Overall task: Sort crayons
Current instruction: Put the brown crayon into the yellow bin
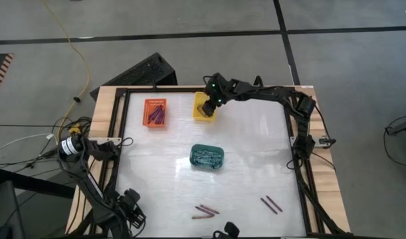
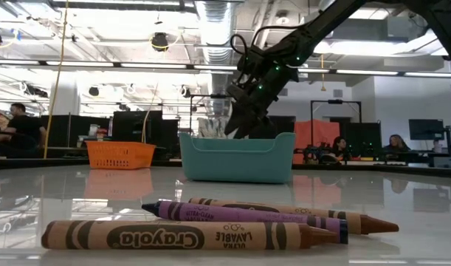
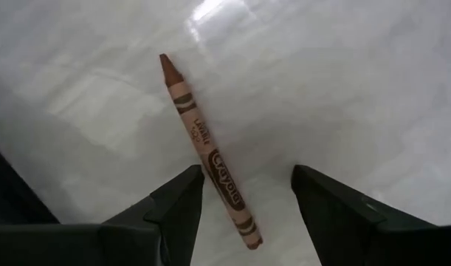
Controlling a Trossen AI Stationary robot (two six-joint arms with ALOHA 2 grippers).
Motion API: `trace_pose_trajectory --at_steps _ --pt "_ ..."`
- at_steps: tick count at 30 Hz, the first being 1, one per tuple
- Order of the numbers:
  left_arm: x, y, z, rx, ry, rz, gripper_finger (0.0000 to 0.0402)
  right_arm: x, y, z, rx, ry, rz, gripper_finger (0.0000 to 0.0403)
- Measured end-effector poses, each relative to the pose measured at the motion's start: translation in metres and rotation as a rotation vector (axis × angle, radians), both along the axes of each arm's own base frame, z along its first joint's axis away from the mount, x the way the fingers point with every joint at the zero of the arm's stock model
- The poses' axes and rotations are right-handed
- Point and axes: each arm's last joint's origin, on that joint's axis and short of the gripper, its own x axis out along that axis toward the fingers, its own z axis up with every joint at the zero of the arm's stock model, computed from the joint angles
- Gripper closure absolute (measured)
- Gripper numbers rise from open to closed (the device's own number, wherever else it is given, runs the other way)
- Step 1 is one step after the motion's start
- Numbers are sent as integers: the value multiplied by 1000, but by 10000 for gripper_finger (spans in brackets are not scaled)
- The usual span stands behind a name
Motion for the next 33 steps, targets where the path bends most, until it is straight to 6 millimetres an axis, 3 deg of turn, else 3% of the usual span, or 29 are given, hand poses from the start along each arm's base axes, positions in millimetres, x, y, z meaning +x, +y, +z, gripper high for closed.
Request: trace_pose_trajectory --at_steps 7,15,23,33 --pt "-6 15 0 -68 -54 4 216 4 8 1 -29 2 48 214" --pt "-15 37 3 -92 -137 -20 306 9 16 1 -54 3 92 218" --pt "-14 49 -10 -147 -174 -70 390 12 21 1 -66 1 116 218" --pt "-4 59 -1 -126 -174 -124 399 8 26 15 -86 -27 139 218"
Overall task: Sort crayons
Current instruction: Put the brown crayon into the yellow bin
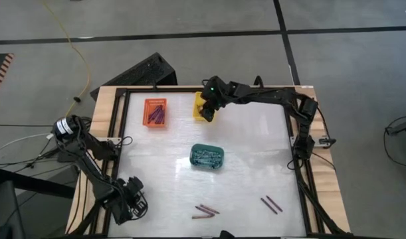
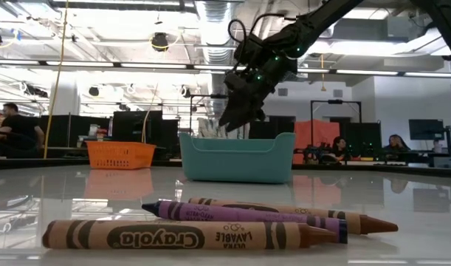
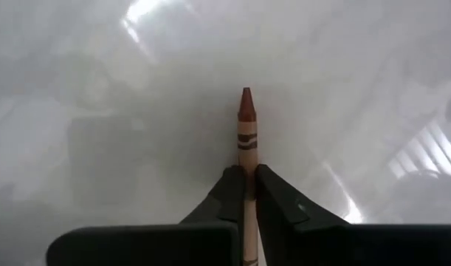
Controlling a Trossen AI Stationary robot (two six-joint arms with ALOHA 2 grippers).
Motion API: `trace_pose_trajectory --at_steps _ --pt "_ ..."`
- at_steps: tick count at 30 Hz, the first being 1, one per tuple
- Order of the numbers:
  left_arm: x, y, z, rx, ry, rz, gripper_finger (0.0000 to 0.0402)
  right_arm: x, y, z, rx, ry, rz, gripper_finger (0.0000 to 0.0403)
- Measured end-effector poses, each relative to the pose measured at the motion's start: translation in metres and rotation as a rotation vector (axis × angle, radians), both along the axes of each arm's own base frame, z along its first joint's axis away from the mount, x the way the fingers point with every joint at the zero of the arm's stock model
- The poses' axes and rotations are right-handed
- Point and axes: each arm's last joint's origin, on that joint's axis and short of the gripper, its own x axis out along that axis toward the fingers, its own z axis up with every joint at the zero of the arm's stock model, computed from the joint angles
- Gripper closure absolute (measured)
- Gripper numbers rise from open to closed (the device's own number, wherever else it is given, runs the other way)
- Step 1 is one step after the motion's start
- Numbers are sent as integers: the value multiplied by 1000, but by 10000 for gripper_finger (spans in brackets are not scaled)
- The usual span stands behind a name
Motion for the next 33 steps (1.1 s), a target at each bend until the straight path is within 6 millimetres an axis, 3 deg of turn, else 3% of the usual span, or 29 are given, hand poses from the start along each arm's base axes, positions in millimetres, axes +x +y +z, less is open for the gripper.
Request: trace_pose_trajectory --at_steps 8,20,28,33 --pt "14 11 10 93 -54 -44 401 -8 18 31 -51 -70 47 218" --pt "49 33 32 275 -132 -121 401 -23 67 68 -83 -99 172 218" --pt "70 75 67 419 -299 -129 401 -38 108 75 -75 15 239 218" --pt "85 105 92 483 -412 -163 401 -47 143 75 -72 116 283 218"
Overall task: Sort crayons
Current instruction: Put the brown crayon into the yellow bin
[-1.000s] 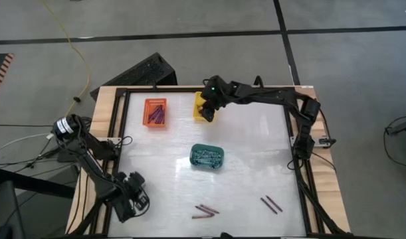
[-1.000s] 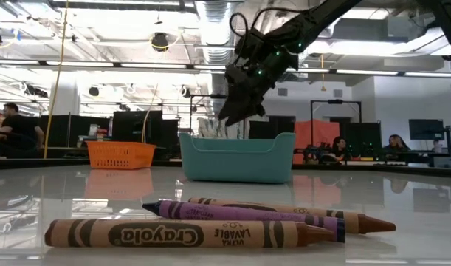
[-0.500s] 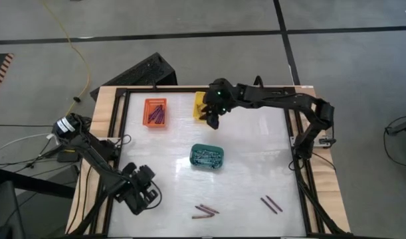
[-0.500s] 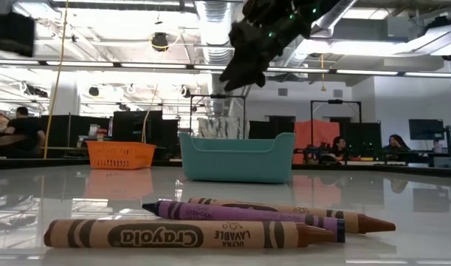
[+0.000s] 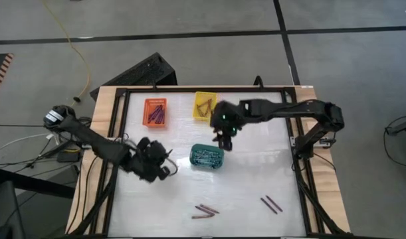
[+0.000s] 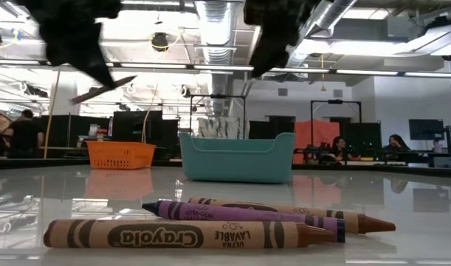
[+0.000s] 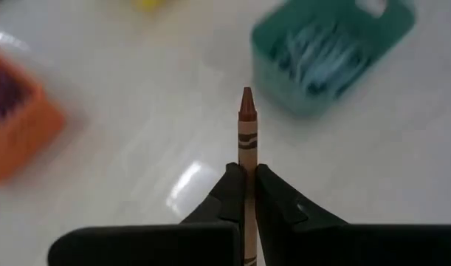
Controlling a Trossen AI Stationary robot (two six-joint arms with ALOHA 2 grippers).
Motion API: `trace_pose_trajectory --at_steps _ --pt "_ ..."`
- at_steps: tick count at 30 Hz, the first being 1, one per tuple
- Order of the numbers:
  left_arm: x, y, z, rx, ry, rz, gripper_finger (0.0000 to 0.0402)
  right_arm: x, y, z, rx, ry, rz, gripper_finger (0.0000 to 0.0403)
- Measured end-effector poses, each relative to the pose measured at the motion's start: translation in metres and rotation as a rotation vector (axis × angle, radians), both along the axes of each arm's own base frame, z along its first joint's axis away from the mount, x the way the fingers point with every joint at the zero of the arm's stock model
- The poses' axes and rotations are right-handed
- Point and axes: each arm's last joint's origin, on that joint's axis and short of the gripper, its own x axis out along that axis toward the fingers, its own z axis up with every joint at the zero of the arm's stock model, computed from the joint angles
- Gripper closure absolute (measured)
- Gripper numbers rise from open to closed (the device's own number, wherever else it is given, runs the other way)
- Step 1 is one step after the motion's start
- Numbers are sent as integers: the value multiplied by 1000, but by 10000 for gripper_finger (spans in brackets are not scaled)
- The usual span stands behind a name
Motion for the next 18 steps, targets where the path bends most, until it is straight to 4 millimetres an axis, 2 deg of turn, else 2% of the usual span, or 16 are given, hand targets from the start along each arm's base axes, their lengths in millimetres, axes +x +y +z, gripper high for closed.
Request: trace_pose_trajectory --at_steps 5,11,18 --pt "20 34 16 59 -75 -42 401 -8 43 -2 -21 85 46 218" --pt "48 76 26 74 -177 -124 401 -19 105 -5 -19 133 153 218" --pt "58 126 37 83 -295 -114 401 -46 177 -5 -44 108 181 218"
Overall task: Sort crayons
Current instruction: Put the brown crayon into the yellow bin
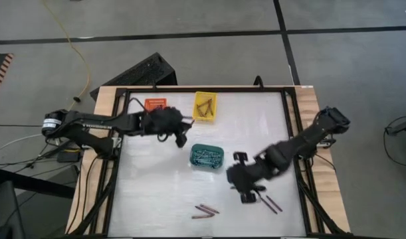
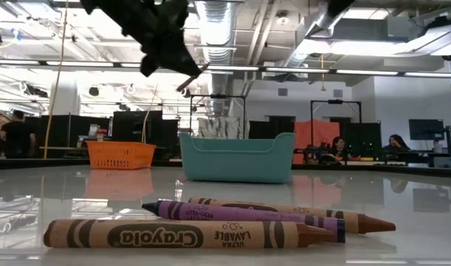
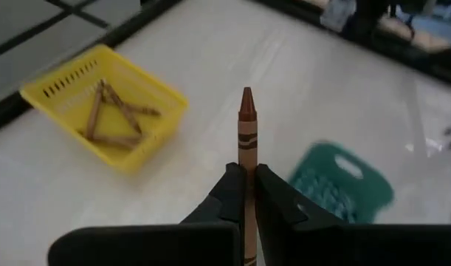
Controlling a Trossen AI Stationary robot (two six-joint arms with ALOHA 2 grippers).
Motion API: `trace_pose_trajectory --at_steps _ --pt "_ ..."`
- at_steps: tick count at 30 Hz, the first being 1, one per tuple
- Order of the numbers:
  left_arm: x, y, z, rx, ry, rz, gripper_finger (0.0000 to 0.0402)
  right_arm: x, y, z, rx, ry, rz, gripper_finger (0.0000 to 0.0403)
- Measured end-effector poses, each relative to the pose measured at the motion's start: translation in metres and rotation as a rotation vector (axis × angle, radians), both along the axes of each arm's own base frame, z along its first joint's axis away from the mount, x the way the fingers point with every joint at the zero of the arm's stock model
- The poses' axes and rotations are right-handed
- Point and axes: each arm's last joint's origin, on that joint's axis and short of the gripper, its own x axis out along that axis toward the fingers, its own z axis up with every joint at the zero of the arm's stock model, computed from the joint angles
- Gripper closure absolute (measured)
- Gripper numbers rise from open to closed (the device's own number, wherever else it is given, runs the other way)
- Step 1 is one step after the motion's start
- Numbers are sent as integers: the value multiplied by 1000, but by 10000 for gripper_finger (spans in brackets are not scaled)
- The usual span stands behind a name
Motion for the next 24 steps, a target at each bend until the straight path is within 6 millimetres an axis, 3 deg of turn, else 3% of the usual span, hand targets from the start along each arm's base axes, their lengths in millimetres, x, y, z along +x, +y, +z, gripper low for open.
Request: trace_pose_trajectory --at_steps 6,12,17,24 --pt "15 38 -3 11 -109 29 401 -25 44 -1 -55 -83 -13 218" --pt "32 74 -27 -35 -151 58 401 -43 75 -11 -33 -81 -69 218" --pt "43 95 -52 -93 -160 50 401 -54 87 -32 -26 47 -198 218" --pt "74 113 -58 -119 -150 -2 401 -75 102 -62 -52 231 -418 219"
